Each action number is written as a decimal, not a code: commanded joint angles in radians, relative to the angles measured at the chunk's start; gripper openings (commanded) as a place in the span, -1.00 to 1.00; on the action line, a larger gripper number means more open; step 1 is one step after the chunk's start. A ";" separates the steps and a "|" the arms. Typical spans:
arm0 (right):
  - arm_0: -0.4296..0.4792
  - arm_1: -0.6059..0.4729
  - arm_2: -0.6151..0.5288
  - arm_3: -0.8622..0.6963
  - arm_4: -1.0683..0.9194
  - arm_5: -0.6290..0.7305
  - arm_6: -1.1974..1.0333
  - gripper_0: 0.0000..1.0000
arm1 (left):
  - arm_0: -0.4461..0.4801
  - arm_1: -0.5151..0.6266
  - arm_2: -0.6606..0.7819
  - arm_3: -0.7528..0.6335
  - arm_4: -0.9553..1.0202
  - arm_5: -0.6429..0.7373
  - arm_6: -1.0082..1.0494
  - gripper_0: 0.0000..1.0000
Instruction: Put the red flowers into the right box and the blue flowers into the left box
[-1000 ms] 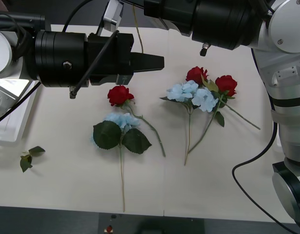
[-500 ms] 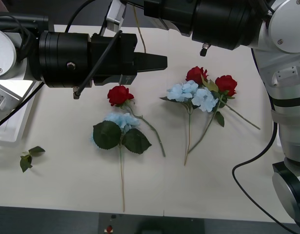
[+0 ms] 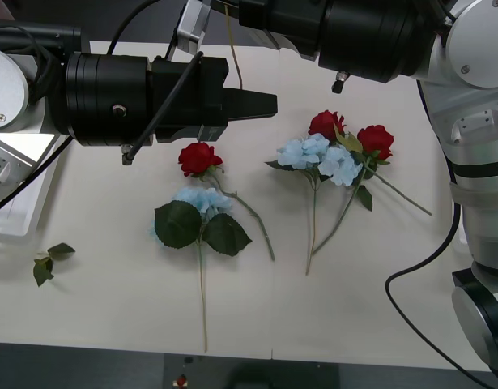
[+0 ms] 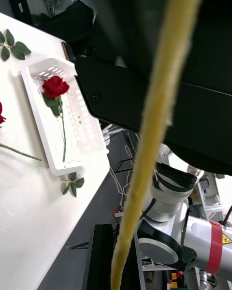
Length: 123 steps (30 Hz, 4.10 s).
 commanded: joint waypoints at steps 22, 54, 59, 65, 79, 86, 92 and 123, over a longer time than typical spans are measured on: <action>-0.020 -0.170 -0.106 -0.070 0.015 0.226 -0.086 1.00 | 0.068 0.247 0.214 -0.005 -0.024 0.001 -0.012 -1.00; 0.146 -0.487 -0.115 0.180 0.413 0.545 -0.232 1.00 | 0.475 0.519 0.579 0.653 -0.131 0.000 -0.264 -1.00; 0.144 -0.487 -0.063 0.193 0.519 0.556 -0.115 1.00 | 0.475 0.520 0.546 0.695 -0.130 -0.002 -0.267 -0.99; 0.144 -0.487 0.023 0.222 0.590 0.501 0.013 1.00 | 0.475 0.519 0.474 0.708 -0.128 -0.014 -0.267 -0.91; 0.135 -0.463 0.202 0.318 0.696 0.360 0.107 1.00 | 0.475 0.525 0.449 0.713 -0.096 -0.034 -0.310 0.72; 0.107 -0.401 0.209 0.381 0.752 0.321 0.136 1.00 | 0.475 0.578 0.500 0.702 0.087 0.055 -0.383 1.00; 0.075 -0.345 0.209 0.424 0.814 0.305 0.156 1.00 | 0.475 0.577 0.624 0.612 0.114 0.196 -0.363 1.00; -0.180 -0.263 0.474 0.742 0.927 0.035 0.196 1.00 | 0.478 0.034 0.277 -0.083 -0.855 0.169 0.095 1.00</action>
